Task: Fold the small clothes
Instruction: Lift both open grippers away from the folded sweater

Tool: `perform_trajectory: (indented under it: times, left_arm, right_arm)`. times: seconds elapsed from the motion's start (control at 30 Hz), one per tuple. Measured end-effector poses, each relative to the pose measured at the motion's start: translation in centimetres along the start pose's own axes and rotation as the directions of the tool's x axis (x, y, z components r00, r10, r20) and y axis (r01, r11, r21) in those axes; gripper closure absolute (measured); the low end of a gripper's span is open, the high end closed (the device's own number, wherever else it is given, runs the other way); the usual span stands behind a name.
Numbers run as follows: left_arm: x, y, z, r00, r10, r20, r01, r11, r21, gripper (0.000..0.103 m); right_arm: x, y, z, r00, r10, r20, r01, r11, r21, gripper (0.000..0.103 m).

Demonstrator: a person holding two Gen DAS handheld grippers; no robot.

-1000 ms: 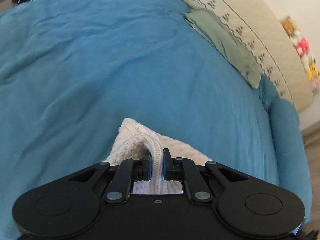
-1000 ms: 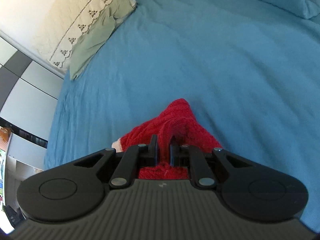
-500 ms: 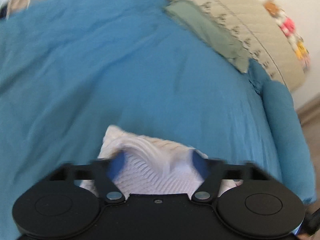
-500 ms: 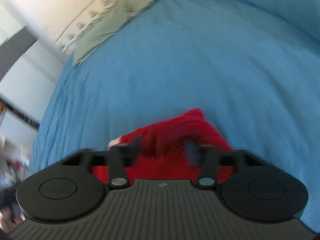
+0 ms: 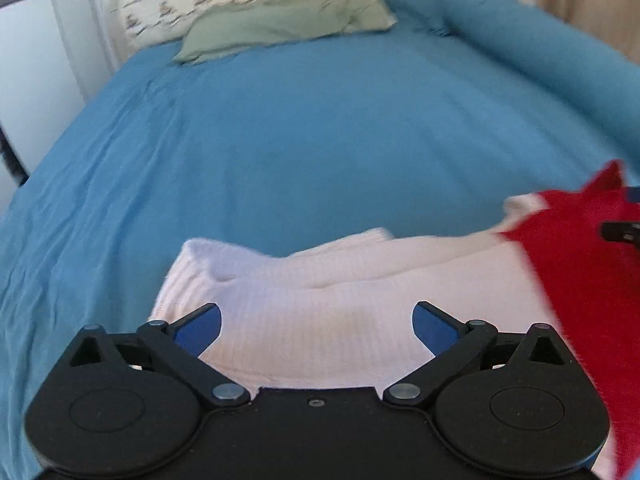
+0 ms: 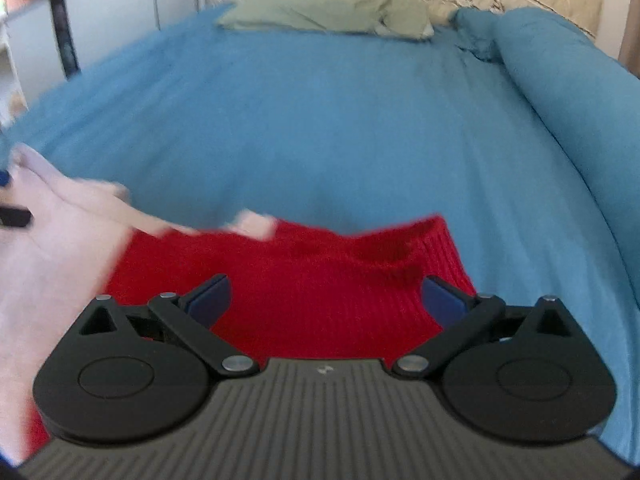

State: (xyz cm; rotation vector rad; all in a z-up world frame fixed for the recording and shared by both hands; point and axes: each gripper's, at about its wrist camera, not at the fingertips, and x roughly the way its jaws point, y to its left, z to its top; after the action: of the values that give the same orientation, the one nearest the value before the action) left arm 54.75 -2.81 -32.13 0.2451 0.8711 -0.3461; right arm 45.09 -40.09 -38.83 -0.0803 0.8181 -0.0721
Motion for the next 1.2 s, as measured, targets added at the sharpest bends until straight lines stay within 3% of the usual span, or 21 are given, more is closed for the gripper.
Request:
perform_trajectory:
  times: [0.07,0.17,0.3,0.4,0.47,0.53,0.63,0.8,0.87,0.97,1.1,1.2]
  left_arm:
    - [1.8,1.7,0.0,1.000,0.020,-0.019,-0.021,0.998,-0.057,0.000]
    - [4.1,3.5,-0.2,0.997,-0.056,-0.055,0.048,0.990,-0.136,0.000]
    - [4.4,3.1,0.0,0.997,-0.050,-0.058,0.044,0.994,-0.100,0.000]
    - [3.1,2.8,0.2,0.997,-0.034,-0.075,0.024,0.991,-0.130,0.000]
    - [0.8,2.0,0.1,0.996,-0.014,-0.085,0.000,0.986,-0.168,0.000]
    - [-2.5,-0.1,-0.7,0.997,-0.045,-0.061,0.033,0.982,-0.185,0.000]
    - [-5.5,-5.0,-2.4,0.997,-0.040,-0.063,0.030,0.989,-0.142,0.000]
    - [-4.7,-11.2,-6.2,0.994,0.001,-0.111,-0.008,0.998,-0.065,0.000]
    - [-3.8,-11.6,-7.4,0.995,0.019,-0.095,-0.029,0.994,-0.101,0.000]
    - [-2.6,-10.3,-8.1,0.996,-0.029,-0.086,0.010,0.977,-0.214,0.000]
    - [-2.6,-9.9,-6.8,0.990,-0.038,-0.133,0.012,0.982,-0.190,0.000]
    - [-4.3,-9.6,-5.4,0.990,-0.005,-0.142,-0.023,0.980,-0.197,0.000]
  right_arm:
    - [1.3,-1.0,-0.9,1.000,-0.031,0.000,0.031,0.999,0.021,0.000]
    - [2.7,-2.6,-1.9,1.000,0.024,-0.001,-0.024,0.995,0.095,0.000]
    - [3.4,-3.0,-1.9,0.999,0.044,-0.009,-0.042,0.991,0.128,0.000]
    - [2.5,-3.1,-1.2,0.999,0.042,-0.031,-0.038,0.992,0.123,0.000]
    - [0.4,-2.4,-1.1,0.999,0.028,-0.032,-0.024,0.992,0.124,0.000]
    - [-2.7,-1.1,-1.6,0.999,0.042,0.023,-0.044,0.991,0.129,0.000]
    - [-7.2,1.7,-3.1,0.997,0.045,0.064,-0.052,0.993,0.105,0.000]
    - [-8.1,5.6,-6.6,0.999,0.028,-0.027,-0.026,0.997,0.074,0.000]
    - [-6.8,5.9,-8.3,0.997,0.030,-0.068,-0.023,0.996,0.089,0.000]
    - [-6.2,4.8,-9.5,0.997,0.067,-0.031,-0.060,0.980,0.192,0.000]
    - [-6.7,4.8,-8.9,0.996,0.069,-0.049,-0.059,0.981,0.186,0.000]
    - [-10.0,4.3,-8.5,0.998,0.027,-0.049,-0.015,0.972,0.234,0.000]
